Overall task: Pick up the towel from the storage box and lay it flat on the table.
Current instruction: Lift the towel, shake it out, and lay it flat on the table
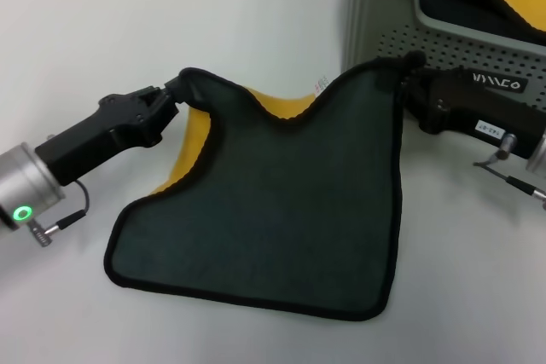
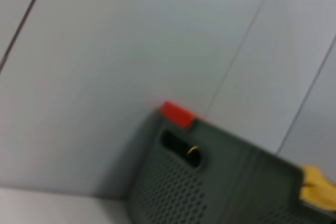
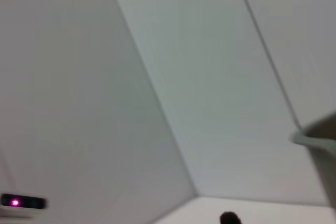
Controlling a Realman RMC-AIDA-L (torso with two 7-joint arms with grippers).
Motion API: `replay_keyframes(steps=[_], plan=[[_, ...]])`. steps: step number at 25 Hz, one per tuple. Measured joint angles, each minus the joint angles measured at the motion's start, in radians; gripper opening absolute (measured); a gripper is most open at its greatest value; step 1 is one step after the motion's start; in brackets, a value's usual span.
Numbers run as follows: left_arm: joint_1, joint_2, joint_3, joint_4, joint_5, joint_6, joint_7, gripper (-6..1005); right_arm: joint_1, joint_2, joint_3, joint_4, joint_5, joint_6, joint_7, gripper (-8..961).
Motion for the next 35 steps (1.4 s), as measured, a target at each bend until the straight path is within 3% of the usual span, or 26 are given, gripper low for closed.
replay_keyframes(steps=[6, 14, 28, 35], plan=[[-0.020, -0.013, 0.000, -0.002, 0.006, -0.099, 0.031, 24, 0.041, 0.000, -0.034, 0.028, 0.008, 0.148, 0.001, 19], [-0.027, -0.025, 0.002, 0.015, 0.009, -0.136, 0.245, 25, 0.061, 0.000, -0.124, 0.018, 0.061, 0.287, 0.002, 19], [-0.050, -0.027, -0.003, 0.051, 0.035, -0.222, 0.484, 27, 0.068, 0.000, -0.144, 0.014, 0.075, 0.338, 0.010, 21], [-0.054, -0.029, -0.005, 0.053, 0.026, -0.265, 0.516, 28, 0.068, 0.000, -0.153, 0.013, 0.077, 0.338, 0.010, 21]])
